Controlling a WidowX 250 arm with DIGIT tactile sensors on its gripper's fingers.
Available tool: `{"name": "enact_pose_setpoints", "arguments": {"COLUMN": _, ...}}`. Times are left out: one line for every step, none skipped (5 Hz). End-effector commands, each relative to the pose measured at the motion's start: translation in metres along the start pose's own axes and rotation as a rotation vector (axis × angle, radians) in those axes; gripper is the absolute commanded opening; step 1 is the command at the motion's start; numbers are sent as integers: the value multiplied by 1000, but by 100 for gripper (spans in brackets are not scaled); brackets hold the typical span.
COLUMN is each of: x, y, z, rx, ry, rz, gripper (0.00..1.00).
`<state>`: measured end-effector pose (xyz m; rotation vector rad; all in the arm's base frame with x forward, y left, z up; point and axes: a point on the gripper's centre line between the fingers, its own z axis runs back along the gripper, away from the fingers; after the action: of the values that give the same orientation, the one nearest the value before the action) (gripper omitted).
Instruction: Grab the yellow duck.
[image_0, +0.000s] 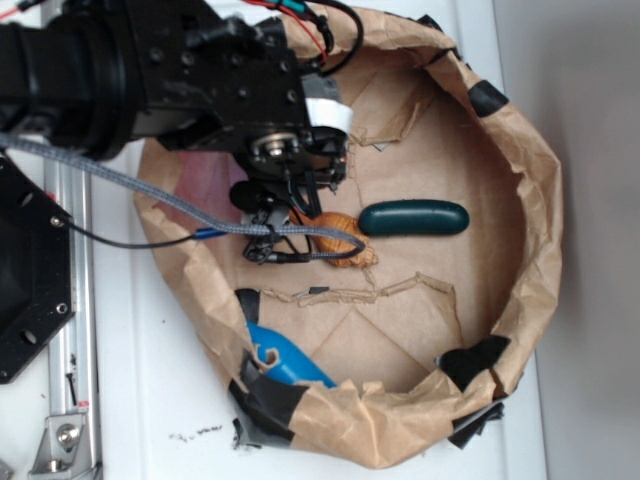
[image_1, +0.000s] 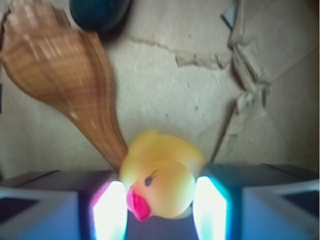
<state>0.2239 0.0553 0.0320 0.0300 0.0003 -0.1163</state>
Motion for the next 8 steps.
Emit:
{"name": "enact_pose_setpoints", "arguments": {"x": 15, "y": -7, "z": 25, "rx": 13, "ry": -107, "rz": -29, "gripper": 0}}
{"name": "enact_pose_setpoints", "arguments": {"x": 16, "y": -9, "z": 26, "rx": 8, "ry": -113, "rz": -32, "gripper": 0}}
{"name": "enact_pose_setpoints", "arguments": {"x": 15, "y": -9, "z": 26, "rx": 4, "ry": -119, "rz": -26, "gripper": 0}}
{"name": "enact_pose_setpoints", "arguments": {"x": 19, "y": -11, "z": 43, "rx": -71, "ry": -185, "rz": -66, "gripper": 0}}
{"name": "enact_pose_setpoints", "arguments": {"x": 25, "y": -15, "z": 92, "rx": 33, "ry": -140, "rz": 34, "gripper": 24}}
{"name": "enact_pose_setpoints", "arguments": {"x": 38, "y": -20, "z": 120, "rx": 39, "ry": -97, "rz": 146, "gripper": 0}}
{"name": "enact_pose_setpoints", "arguments": {"x": 44, "y": -19, "z": 114, "rx": -21, "ry": -165, "rz": 262, "gripper": 0}}
{"name": "enact_pose_setpoints", "arguments": {"x": 41, "y": -19, "z": 102, "rx": -35, "ry": -156, "rz": 311, "gripper": 0}}
